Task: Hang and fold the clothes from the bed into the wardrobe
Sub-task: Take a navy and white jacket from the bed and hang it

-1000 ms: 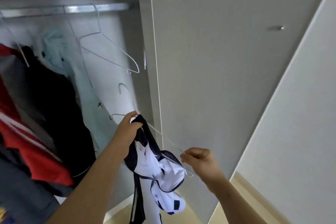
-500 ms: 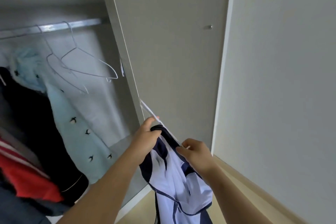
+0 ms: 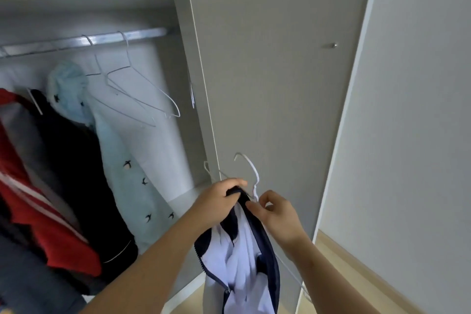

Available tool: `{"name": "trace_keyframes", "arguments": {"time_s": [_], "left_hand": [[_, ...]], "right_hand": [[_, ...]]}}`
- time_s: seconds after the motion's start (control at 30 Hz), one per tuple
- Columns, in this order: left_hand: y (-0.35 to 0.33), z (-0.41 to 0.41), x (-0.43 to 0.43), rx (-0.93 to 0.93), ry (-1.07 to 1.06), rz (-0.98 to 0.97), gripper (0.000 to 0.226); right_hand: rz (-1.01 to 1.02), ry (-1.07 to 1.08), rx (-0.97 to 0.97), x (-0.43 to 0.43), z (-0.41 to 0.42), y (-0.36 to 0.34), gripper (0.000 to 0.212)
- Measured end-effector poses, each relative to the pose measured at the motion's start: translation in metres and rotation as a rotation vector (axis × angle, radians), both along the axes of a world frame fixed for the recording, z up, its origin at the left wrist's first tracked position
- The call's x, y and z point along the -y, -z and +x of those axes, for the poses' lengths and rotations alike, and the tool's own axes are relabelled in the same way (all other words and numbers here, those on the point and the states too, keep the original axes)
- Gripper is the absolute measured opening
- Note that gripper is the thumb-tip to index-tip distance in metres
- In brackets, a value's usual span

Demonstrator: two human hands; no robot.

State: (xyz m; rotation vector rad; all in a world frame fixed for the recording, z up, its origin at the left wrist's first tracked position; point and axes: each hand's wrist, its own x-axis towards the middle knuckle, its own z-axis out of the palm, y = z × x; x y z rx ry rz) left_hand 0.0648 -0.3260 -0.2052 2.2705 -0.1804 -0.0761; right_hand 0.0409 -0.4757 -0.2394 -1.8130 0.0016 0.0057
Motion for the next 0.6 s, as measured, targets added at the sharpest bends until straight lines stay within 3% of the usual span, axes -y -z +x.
{"name": "trace_keyframes", "arguments": {"time_s": [0.07,0.17,0.27,0.37,0.6], "left_hand": [[0.003,0.006,-0.023,0.086,-0.202,0.008,0.023],[-0.001,0.017,-0.062,0.158,-0.421,0.056,0.02],[-0.007,0.029,-0.1,0.1,-0.535,-0.002,0.035],[-0.011,0.036,-0.14,0.052,-0.641,-0.107,0.027],[-0.032,0.054,-0.209,0.018,-0.734,-0.309,0.015]], "right_hand": [[-0.033,0.063,0.038,-0.012,0.001,0.004,0.046],[0.001,0.121,0.019,-0.028,0.002,0.007,0.044],[-0.013,0.216,0.02,-0.042,0.011,0.001,0.04],[-0.027,0.35,0.075,-0.059,0.021,-0.005,0.043],[0.34,0.152,0.0,-0.102,0.033,-0.007,0.033]]}}
